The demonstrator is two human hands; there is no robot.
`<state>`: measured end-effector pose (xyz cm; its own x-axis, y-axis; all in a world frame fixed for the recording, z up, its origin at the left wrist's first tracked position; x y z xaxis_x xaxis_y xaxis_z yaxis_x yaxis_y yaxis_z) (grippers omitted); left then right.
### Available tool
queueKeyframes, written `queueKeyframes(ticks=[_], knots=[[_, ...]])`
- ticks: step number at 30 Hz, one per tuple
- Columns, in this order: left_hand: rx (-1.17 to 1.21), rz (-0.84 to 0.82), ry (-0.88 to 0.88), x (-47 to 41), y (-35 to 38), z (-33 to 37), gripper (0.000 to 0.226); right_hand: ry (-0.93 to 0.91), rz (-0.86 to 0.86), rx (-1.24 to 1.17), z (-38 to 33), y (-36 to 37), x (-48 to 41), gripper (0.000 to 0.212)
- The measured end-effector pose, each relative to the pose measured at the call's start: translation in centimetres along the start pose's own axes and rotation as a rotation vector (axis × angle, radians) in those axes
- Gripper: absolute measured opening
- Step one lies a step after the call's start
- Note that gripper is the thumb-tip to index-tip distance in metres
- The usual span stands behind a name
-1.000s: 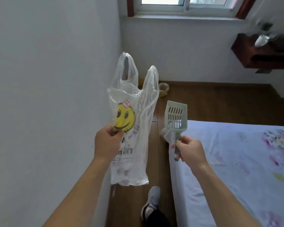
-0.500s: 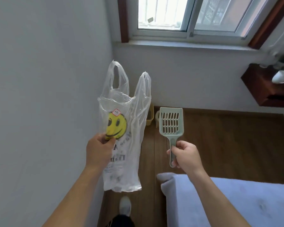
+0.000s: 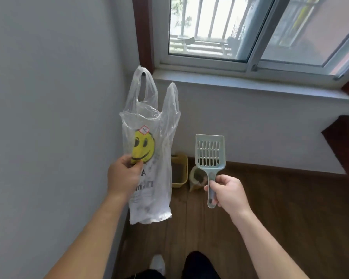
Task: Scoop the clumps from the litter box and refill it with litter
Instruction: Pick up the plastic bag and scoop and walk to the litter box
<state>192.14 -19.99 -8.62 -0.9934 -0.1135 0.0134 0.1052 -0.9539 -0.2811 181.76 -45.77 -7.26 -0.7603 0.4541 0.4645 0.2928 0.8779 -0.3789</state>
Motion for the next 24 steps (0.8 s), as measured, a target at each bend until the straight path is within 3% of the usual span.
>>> queueKeyframes(ticks=[12,20,24], knots=[[-0.07,0.287,-0.222,-13.1,11.7,-5.6,0.006,-0.01,-0.318,0.267,-5.2,3.1,-26.0,0.015],[0.0,0.468,-0.329,-16.9,19.3,-10.8,0.012,0.023,-0.46,0.48,-3.7,5.3,-38.4,0.007],[0.014,0.469,-0.328,-18.6,21.6,-17.9,0.023,0.004,-0.475,0.511,0.2,9.7,-44.0,0.009]])
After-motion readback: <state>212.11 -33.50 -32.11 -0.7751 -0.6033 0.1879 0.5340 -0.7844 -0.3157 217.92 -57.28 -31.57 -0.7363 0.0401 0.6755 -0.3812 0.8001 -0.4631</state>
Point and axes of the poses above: each hand's wrist, its own x-axis away from the middle knuckle, its own y-axis out of the palm, z = x × y, the point moved 2 cm from there along -x, towards the middle knuckle, and after that the axes turned 6 degrees about y, right-handed, at the moved point
